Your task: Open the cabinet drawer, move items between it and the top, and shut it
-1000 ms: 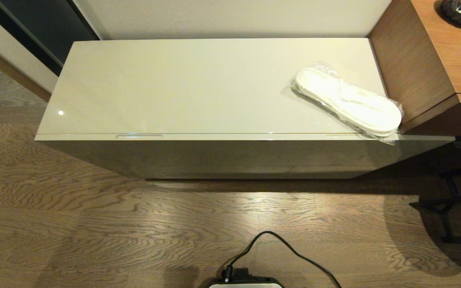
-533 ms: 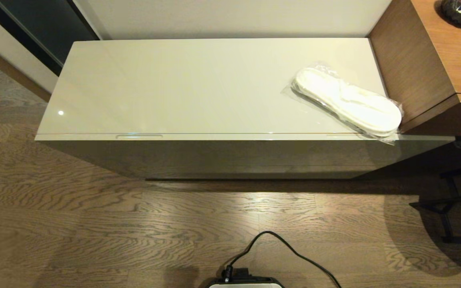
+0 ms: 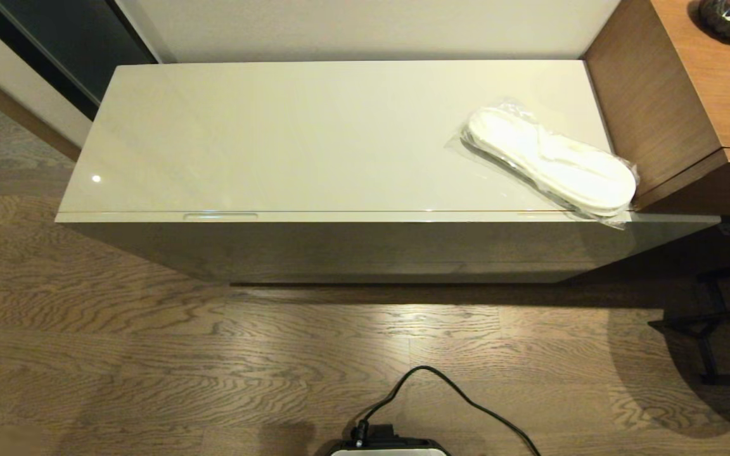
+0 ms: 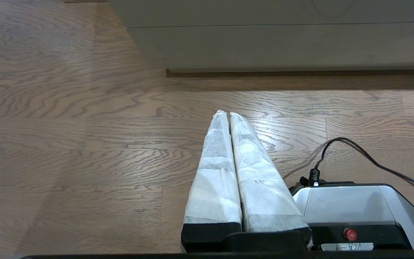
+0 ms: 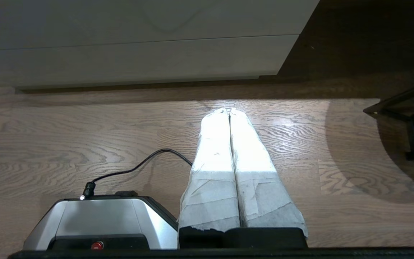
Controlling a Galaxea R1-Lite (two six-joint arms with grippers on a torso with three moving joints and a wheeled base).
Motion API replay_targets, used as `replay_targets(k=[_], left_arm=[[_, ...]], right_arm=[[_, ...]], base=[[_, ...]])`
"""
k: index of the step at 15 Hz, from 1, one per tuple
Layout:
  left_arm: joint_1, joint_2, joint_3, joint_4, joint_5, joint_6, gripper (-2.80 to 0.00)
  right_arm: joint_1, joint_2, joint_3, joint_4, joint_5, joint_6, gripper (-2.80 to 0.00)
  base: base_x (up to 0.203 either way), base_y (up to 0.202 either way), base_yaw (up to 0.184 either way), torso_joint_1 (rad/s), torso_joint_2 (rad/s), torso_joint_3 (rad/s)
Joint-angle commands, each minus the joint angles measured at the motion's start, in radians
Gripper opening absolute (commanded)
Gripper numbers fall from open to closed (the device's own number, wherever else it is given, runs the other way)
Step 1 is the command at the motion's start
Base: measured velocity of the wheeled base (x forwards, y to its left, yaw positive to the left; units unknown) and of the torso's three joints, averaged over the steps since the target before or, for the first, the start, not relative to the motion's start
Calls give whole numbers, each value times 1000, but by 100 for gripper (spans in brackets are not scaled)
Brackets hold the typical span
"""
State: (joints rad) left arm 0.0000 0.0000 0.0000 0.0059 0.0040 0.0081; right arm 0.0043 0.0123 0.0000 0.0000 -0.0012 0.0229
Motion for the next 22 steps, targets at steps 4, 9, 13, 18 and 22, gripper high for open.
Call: replay_targets(k=[4,9,13,18,22], left_arm=[[0,2,0,0,1,0,-280],[0,2,0,0,1,0,-280],[0,2,0,0,1,0,-280],[0,2,0,0,1,0,-280],[0,2,0,0,1,0,-280]], right_arm=[[0,0,3,0,1,0,-280],[0,0,3,0,1,0,-280],[0,0,3,0,0,0,-280],[0,0,3,0,0,0,-280],[0,0,3,0,1,0,-280]], base=[[0,0,0,0,0,0],[0,0,0,0,0,0],[0,0,0,0,0,0],[0,0,0,0,0,0],[0,0,0,0,0,0]])
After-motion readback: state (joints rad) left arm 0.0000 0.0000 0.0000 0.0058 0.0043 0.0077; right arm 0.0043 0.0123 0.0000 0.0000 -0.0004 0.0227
